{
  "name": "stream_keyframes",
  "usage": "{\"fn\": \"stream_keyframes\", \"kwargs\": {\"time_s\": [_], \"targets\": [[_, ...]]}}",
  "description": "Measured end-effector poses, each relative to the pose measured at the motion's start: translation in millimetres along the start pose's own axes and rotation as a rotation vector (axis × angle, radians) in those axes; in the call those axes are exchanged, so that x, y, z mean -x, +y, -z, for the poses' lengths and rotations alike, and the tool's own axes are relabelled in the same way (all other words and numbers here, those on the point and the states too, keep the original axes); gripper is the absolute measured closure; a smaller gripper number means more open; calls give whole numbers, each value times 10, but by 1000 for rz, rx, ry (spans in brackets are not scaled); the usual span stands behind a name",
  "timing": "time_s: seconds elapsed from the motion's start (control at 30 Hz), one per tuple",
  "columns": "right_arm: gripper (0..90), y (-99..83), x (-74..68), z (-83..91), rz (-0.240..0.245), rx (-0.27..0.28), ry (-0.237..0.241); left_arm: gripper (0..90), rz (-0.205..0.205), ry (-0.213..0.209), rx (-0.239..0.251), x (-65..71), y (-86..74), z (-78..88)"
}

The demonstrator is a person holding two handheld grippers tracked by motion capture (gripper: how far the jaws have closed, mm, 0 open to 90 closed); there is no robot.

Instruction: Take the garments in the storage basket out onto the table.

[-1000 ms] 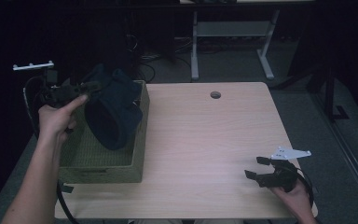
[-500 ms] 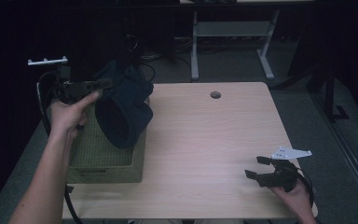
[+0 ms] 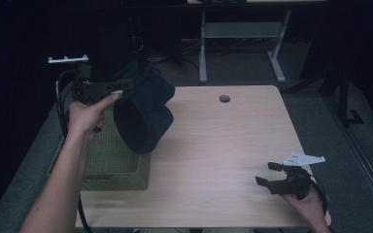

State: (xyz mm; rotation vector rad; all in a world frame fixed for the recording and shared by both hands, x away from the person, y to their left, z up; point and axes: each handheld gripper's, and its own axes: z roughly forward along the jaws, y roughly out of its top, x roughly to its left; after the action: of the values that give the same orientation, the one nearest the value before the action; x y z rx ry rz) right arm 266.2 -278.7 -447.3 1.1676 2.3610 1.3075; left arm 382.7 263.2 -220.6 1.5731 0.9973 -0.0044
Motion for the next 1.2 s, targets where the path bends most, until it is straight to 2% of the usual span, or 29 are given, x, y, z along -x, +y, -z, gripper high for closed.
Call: {"fn": "stream_keyframes", "kwargs": {"time_s": [0.57,0.87,1.2], "targets": [[195,4,3,23,1,10,4,840,-6,-70,-49,143,-103,-427],[194,4,1,42,-1,16,5,840,-6,-90,-80,196,-198,-663],[194,4,3,46,3,20,6,840,18,-113,-112,210,-349,-943]]}}
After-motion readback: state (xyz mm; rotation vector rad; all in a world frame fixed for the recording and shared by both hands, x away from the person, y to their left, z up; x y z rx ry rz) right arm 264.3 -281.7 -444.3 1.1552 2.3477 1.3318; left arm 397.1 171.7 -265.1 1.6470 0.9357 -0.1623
